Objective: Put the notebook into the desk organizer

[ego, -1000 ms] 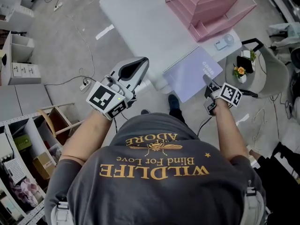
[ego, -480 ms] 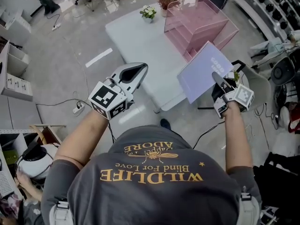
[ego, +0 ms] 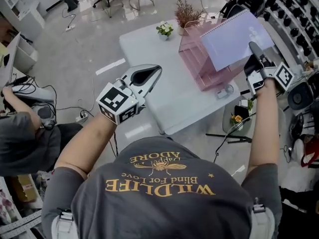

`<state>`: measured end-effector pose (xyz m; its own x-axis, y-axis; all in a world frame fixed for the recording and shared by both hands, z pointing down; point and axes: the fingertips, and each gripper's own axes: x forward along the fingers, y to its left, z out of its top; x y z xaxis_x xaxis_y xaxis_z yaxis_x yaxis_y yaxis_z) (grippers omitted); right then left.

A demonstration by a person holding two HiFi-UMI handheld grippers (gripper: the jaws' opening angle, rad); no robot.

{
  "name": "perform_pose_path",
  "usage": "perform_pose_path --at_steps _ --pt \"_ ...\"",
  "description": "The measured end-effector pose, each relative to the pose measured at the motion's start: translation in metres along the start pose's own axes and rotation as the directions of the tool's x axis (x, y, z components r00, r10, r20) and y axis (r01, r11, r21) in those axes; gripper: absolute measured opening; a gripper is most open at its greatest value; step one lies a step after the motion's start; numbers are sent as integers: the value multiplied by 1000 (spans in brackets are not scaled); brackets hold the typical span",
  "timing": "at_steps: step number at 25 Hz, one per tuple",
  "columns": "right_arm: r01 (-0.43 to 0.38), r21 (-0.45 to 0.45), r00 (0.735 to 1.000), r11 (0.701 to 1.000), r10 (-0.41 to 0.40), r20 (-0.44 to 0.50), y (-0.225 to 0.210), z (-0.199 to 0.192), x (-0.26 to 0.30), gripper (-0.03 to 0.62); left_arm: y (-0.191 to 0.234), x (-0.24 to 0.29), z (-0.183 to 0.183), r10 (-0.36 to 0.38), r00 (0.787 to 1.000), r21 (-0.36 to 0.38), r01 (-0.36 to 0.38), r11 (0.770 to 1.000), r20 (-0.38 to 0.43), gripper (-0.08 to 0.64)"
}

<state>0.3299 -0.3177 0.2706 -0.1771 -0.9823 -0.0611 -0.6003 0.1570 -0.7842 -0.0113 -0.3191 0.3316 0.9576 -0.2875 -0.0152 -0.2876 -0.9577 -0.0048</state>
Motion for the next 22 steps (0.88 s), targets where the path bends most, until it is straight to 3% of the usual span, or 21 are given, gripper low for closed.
perform_pose_path --at_steps 5,11,15,19,22 --pt "31 51 1000 998 -31 -7 -44 31 75 31 12 26 8 39 999 12 -39 999 -2 2" --pt "38 164 998 986 -29 -56 -88 21 139 31 24 49 -1 64 997 7 -64 998 -34 2" --pt "120 189 989 975 -101 -108 -131 7 155 32 30 58 -10 67 996 -6 -67 998 -54 2" --pt "260 132 958 957 -238 -157 -173 -1 152 32 35 61 -20 64 995 -19 -66 998 -70 2" --pt "368 -46 906 929 -370 -208 -194 -5 149 34 39 61 -26 66 995 -31 -68 997 -76 2"
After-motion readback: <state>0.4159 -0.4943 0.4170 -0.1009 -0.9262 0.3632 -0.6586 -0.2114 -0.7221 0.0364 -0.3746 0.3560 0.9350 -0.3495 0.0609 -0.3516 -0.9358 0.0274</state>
